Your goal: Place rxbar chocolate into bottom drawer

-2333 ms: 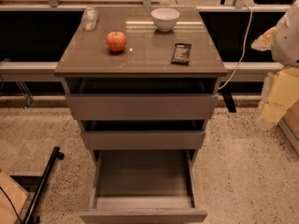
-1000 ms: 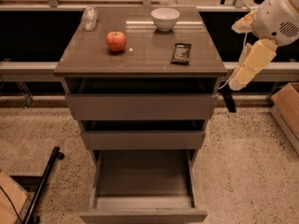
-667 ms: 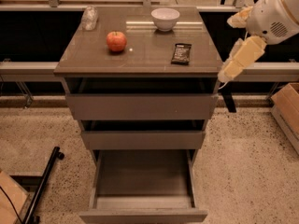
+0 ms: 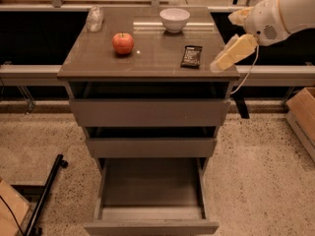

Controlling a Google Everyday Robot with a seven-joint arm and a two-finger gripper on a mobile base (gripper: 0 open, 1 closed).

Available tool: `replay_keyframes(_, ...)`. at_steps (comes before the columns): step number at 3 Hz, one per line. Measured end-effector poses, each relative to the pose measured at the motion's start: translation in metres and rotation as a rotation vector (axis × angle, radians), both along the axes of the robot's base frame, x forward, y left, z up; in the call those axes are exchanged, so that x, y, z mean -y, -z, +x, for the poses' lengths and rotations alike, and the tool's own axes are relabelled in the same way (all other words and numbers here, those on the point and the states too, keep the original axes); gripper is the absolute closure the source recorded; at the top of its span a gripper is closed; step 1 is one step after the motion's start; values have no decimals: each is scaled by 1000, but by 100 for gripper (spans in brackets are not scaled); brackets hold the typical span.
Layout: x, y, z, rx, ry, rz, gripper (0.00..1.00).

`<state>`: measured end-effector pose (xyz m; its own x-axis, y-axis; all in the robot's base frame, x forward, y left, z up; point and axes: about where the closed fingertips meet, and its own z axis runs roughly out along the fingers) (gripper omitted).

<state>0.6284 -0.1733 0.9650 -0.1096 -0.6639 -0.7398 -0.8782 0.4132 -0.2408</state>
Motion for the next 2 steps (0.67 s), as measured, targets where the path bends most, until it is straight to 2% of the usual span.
replay_keyframes(1, 4, 17, 33, -33, 95, 37, 0)
replay_keyframes(2, 3, 18, 35, -49, 114, 54, 0)
